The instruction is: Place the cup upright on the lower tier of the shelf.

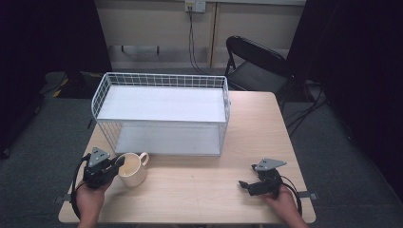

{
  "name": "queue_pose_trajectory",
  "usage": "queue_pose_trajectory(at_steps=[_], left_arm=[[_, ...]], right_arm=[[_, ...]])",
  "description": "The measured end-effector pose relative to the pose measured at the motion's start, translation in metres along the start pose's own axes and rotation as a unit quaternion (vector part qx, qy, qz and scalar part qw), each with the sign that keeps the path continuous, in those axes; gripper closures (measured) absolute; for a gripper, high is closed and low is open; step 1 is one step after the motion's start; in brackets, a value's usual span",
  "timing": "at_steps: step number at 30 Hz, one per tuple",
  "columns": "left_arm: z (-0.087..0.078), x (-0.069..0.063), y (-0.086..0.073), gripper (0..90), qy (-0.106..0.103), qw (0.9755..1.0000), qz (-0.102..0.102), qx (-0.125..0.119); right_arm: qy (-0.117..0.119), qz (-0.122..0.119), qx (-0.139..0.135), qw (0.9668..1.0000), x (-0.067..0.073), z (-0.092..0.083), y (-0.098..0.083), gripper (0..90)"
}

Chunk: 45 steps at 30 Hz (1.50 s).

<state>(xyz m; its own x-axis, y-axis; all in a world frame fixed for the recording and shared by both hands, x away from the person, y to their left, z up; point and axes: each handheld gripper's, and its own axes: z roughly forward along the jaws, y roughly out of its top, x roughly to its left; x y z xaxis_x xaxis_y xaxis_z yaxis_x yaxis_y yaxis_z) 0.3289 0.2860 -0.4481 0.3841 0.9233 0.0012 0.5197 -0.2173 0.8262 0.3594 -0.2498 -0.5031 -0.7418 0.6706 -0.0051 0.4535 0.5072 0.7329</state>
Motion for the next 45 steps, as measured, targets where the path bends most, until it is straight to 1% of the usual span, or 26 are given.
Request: queue_pose_trajectory(at_steps=[1, 2, 5, 9, 14, 17, 19, 21, 22, 23, 27, 28, 29, 31, 35, 38, 45], left_arm=[[-0.001, 0.000, 0.000, 81.6, 0.002, 1.0000, 0.005, -0.001], [-0.002, 0.000, 0.001, 81.6, 0.003, 1.0000, 0.004, -0.002], [-0.004, 0.001, 0.002, 81.6, 0.001, 1.0000, -0.008, -0.005], [-0.007, 0.001, 0.004, 81.6, 0.005, 0.9999, -0.013, -0.009], [-0.009, 0.001, 0.006, 81.6, 0.008, 0.9999, -0.010, -0.010], [-0.010, 0.001, 0.007, 81.6, 0.005, 0.9998, -0.014, -0.010], [-0.011, 0.000, 0.009, 81.6, 0.004, 0.9999, -0.011, -0.011], [-0.011, -0.002, 0.010, 81.6, 0.006, 0.9999, -0.007, -0.010], [-0.011, -0.002, 0.011, 81.6, 0.005, 0.9999, -0.010, -0.011], [-0.011, -0.002, 0.011, 81.6, 0.007, 0.9999, -0.007, -0.009], [-0.010, -0.004, 0.015, 81.7, 0.006, 0.9999, -0.008, -0.008], [-0.010, -0.004, 0.016, 81.6, 0.004, 0.9999, -0.011, -0.010], [-0.010, -0.004, 0.016, 81.7, 0.005, 0.9999, -0.009, -0.011], [-0.010, -0.004, 0.018, 81.7, 0.006, 0.9998, -0.014, -0.013], [-0.009, -0.006, 0.022, 81.7, 0.009, 0.9998, -0.011, -0.012], [-0.007, -0.006, 0.023, 81.7, 0.007, 0.9998, -0.016, -0.013], [-0.006, -0.009, 0.029, 81.7, 0.009, 0.9997, -0.017, -0.013]], right_arm=[[0.000, 0.000, 0.000, 1.0000, 0.000, 0.000, 0.000, 12.9], [0.000, 0.000, 0.000, 1.0000, 0.000, 0.000, 0.000, 12.9], [0.000, 0.000, 0.000, 1.0000, 0.000, 0.000, 0.000, 12.9], [0.000, 0.000, 0.000, 1.0000, 0.000, 0.000, 0.000, 12.9], [0.000, 0.000, 0.000, 1.0000, 0.000, 0.000, 0.000, 12.9], [0.000, 0.000, 0.000, 1.0000, 0.000, 0.000, 0.000, 12.9], [0.000, 0.000, 0.000, 1.0000, 0.000, 0.000, 0.000, 13.0], [0.000, 0.000, 0.000, 1.0000, 0.000, 0.000, 0.000, 12.9], [0.000, 0.000, 0.000, 1.0000, 0.000, 0.000, 0.000, 12.9], [0.000, 0.000, 0.000, 1.0000, 0.000, 0.000, 0.000, 13.0], [0.000, 0.000, 0.000, 1.0000, 0.000, 0.000, 0.000, 13.0], [0.000, 0.000, 0.000, 1.0000, 0.000, 0.000, 0.000, 12.9], [0.000, 0.000, 0.000, 1.0000, 0.000, 0.000, 0.000, 12.9], [0.000, 0.000, 0.000, 1.0000, 0.000, 0.000, 0.000, 12.9], [0.000, 0.000, 0.000, 1.0000, 0.000, 0.000, 0.000, 12.9], [0.000, 0.000, 0.000, 1.0000, 0.000, 0.000, 0.000, 12.9], [0.000, 0.000, 0.000, 1.0000, 0.000, 0.000, 0.000, 12.9]])
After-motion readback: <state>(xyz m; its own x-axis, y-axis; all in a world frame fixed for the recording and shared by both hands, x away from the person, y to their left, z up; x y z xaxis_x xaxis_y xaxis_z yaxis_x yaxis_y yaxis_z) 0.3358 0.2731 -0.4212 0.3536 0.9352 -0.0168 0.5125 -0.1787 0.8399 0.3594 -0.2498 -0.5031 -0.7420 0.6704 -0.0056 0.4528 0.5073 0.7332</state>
